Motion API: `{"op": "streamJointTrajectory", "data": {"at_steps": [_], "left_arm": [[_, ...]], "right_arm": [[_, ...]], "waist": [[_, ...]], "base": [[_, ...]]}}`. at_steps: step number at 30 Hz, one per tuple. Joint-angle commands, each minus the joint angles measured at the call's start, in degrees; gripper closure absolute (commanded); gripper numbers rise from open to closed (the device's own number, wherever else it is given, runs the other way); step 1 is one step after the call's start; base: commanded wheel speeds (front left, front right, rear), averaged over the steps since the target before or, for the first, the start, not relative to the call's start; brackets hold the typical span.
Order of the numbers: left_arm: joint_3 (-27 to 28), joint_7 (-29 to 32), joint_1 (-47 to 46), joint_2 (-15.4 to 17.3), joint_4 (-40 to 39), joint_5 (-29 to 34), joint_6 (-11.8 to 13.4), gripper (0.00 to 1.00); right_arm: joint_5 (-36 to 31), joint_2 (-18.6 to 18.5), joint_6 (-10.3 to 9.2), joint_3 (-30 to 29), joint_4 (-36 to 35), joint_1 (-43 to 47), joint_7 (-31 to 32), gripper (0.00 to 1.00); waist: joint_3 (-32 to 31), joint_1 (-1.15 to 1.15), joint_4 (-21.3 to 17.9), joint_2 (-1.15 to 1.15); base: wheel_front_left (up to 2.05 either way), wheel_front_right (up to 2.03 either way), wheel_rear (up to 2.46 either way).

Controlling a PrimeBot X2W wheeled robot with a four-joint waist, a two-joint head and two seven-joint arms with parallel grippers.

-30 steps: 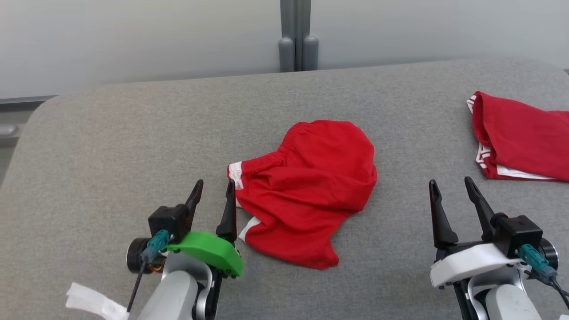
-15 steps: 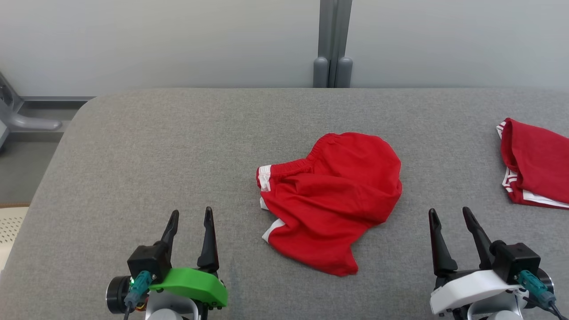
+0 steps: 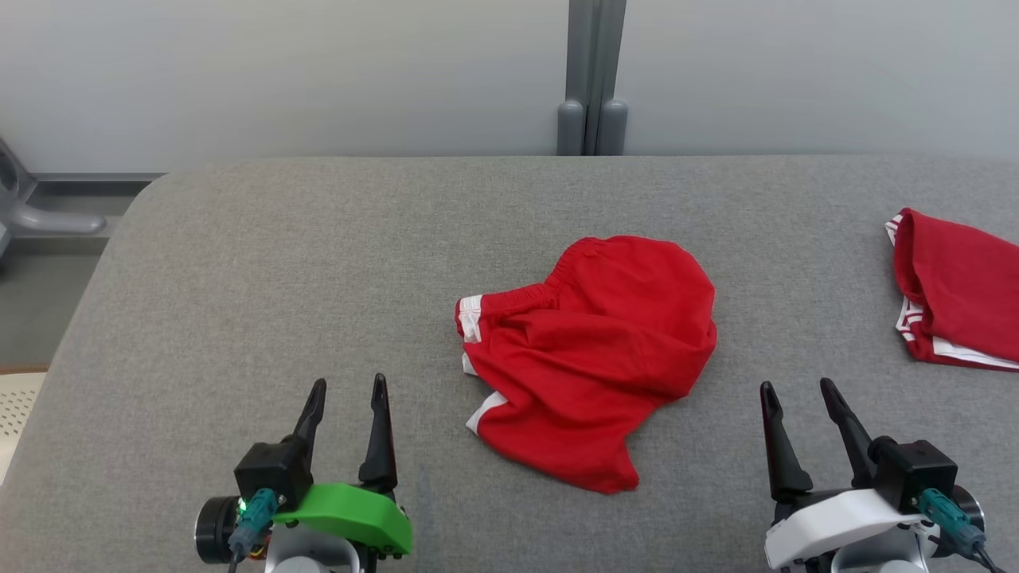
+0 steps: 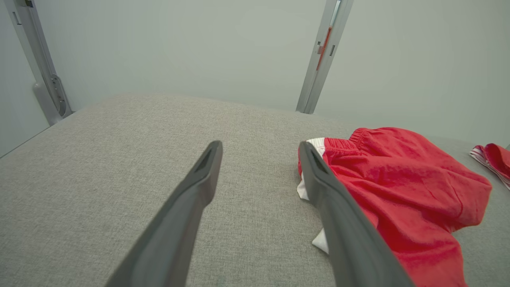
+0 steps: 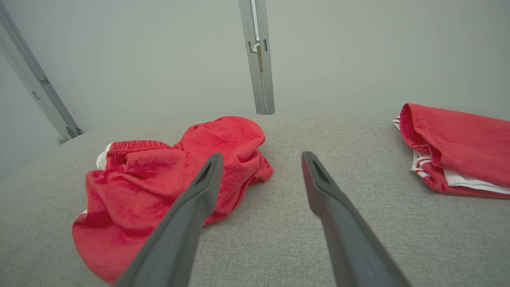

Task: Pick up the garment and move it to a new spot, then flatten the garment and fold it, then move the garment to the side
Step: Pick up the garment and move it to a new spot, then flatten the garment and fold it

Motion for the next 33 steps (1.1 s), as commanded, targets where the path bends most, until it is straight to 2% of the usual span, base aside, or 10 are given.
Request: {"op": "streamJointTrajectory", "data": {"at_steps": [1,7,11,17,22,23,24,25,26,33], "left_arm": [[-0.1,0.0,0.6,0.1,-0.1,0.2,0.1,0.00],[-0.3,0.0,-0.1,0.1,-0.1,0.9,0.4,0.00],[-0.1,0.0,-0.9,0.1,-0.6,1.2,0.4,0.00],[-0.5,0.0,-2.3,0.1,-1.7,0.7,0.5,0.00],[-0.4,0.0,-3.0,0.1,-1.4,0.2,0.7,0.00],[-0.3,0.0,-3.0,0.1,-1.4,0.2,0.8,0.00],[-0.1,0.0,-3.0,0.1,-1.4,0.1,0.9,0.00],[0.1,0.0,-2.9,0.1,-1.5,0.0,1.0,0.00],[0.3,0.0,-2.9,0.1,-1.6,-0.2,1.0,0.00],[2.6,0.0,-2.0,0.0,-2.0,-0.5,1.3,0.00]], "right_arm": [[-0.3,-0.1,-0.09,0.2,0.3,-0.3,-0.1,0.00],[-0.3,-0.1,-0.09,1.6,0.9,-0.6,0.1,0.00],[-0.1,-0.1,-0.08,6.6,2.7,-1.1,1.6,0.00],[0.9,-0.2,-0.09,16.4,10.0,-4.5,3.3,0.00],[-0.4,-0.2,-0.09,18.1,18.1,-8.3,2.7,0.00],[-0.6,-0.2,-0.09,18.2,19.2,-8.8,2.6,0.42],[-0.7,-0.2,-0.09,18.2,20.6,-9.4,2.4,0.57],[-1.2,-0.2,-0.09,18.1,21.6,-10.1,2.2,0.57],[-1.7,-0.2,-0.09,18.2,22.7,-10.8,2.1,1.00],[-0.8,-0.2,-0.09,13.2,22.6,-15.3,-0.1,1.00]], "waist": [[0.1,0.00,0.1,0.00],[0.9,0.00,0.9,0.00],[2.2,0.00,2.0,0.00],[4.9,0.00,4.7,0.00],[6.6,0.00,7.2,0.00],[6.7,0.00,7.6,0.00],[6.9,0.00,8.0,0.00],[7.0,0.00,8.2,0.00],[7.1,0.00,8.5,0.00],[7.4,0.00,8.4,0.00]], "base": [[0.00,0.00,0.00],[0.00,0.00,0.00],[0.00,0.00,0.00],[0.00,0.00,0.00],[0.00,0.00,0.00],[0.00,0.00,0.00],[0.00,0.00,0.00],[0.00,0.00,0.00],[0.00,0.00,0.00],[0.00,0.00,0.00]]}}
